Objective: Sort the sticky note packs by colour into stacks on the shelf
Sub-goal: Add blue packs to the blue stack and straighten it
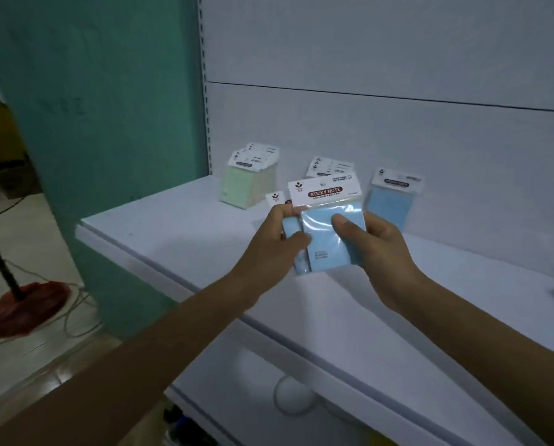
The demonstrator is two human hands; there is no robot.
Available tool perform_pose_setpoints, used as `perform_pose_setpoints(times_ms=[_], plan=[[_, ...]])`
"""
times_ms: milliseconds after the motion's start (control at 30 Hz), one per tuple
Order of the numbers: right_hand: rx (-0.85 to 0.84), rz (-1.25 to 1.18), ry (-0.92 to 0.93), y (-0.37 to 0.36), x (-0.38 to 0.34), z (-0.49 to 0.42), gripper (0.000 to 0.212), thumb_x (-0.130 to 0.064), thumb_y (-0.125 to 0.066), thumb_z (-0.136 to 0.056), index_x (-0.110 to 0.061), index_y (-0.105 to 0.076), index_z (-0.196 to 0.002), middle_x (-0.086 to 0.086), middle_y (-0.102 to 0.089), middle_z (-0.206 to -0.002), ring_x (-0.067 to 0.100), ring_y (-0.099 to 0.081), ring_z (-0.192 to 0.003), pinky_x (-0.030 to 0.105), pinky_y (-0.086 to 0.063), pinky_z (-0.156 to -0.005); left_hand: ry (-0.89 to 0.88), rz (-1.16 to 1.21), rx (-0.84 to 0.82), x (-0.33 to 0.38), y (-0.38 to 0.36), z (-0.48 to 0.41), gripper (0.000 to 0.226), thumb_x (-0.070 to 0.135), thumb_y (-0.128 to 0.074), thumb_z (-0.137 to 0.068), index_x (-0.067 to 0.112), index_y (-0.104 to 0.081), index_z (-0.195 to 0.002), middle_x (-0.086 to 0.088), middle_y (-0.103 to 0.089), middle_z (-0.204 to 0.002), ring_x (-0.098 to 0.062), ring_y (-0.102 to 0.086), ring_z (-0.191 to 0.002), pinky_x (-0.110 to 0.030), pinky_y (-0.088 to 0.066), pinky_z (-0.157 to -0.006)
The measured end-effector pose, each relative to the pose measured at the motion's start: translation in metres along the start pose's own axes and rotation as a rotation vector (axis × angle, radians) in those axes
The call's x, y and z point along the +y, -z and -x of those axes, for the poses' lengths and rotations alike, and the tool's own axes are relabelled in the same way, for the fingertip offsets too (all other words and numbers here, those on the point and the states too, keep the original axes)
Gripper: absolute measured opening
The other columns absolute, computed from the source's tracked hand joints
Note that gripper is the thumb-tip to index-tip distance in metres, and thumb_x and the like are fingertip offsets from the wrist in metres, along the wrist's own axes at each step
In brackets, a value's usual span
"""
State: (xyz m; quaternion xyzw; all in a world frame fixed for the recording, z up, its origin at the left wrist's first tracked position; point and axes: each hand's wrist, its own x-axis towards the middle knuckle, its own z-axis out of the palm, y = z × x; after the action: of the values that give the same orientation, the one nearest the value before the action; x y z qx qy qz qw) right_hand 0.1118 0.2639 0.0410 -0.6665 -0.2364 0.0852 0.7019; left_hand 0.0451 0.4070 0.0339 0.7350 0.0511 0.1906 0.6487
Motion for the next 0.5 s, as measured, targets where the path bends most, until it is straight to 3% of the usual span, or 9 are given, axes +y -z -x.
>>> perform_pose_setpoints(times_ms=[67,200,300,367,500], plan=[[0.12,0.013,-0.003,0.024,0.006,0.001,0.024,-0.024,-0.059,-0.09,-0.013,-0.066,-0.11,0.006,-0.072,-0.104,0.028,-0.068,-0.096,0.045,-0.055,-0.085,-0.009,-0.005,-0.072,-0.005,-0.025,-0.015,0.033,0.012,-0.054,-0.092,0.035,-0.041,-0.112,0.007,-0.056,-0.119,-0.007,-0.063,-0.091,-0.016,-0.054,-0.059],[0.301,0.029,-0.017,0.059,0.013,-0.006,0.026,-0.026,-0.06,-0.089,-0.014,-0.064,-0.112,0.007,-0.071,-0.106,0.027,-0.067,-0.099,0.05,-0.052,-0.091,-0.068,0.006,-0.17,-0.018,-0.061,-0.049,0.075,0.005,-0.06,-0.088,0.031,-0.015,-0.143,0.0,-0.051,-0.121,-0.009,-0.063,-0.088,-0.026,-0.058,-0.071],[0.406,0.039,-0.036,0.075,0.019,-0.027,0.025,-0.025,-0.06,-0.09,-0.014,-0.064,-0.111,0.008,-0.07,-0.107,0.028,-0.066,-0.1,0.05,-0.052,-0.091,-0.107,-0.042,-0.243,-0.022,-0.078,-0.087,0.081,0.0,-0.06,-0.086,0.03,-0.013,-0.145,0.011,-0.05,-0.108,0.002,-0.06,-0.081,-0.014,-0.055,-0.064],[0.483,0.067,-0.03,0.078,0.023,-0.047,0.025,-0.025,-0.058,-0.091,-0.012,-0.061,-0.113,0.008,-0.068,-0.108,0.025,-0.064,-0.099,0.047,-0.052,-0.092,-0.122,-0.073,-0.251,-0.023,-0.089,-0.11,0.084,-0.003,-0.06,-0.085,0.029,-0.011,-0.146,0.01,-0.052,-0.116,0.0,-0.06,-0.091,-0.014,-0.054,-0.065],[0.615,0.245,0.021,0.076,0.034,-0.083,0.027,-0.03,-0.054,-0.093,-0.012,-0.053,-0.113,0.007,-0.062,-0.11,0.014,-0.06,-0.092,0.029,-0.052,-0.078,-0.146,-0.057,-0.185,-0.035,-0.101,-0.148,0.088,-0.009,-0.06,-0.081,0.027,-0.012,-0.145,-0.003,-0.052,-0.134,-0.017,-0.058,-0.114,-0.032,-0.056,-0.081]])
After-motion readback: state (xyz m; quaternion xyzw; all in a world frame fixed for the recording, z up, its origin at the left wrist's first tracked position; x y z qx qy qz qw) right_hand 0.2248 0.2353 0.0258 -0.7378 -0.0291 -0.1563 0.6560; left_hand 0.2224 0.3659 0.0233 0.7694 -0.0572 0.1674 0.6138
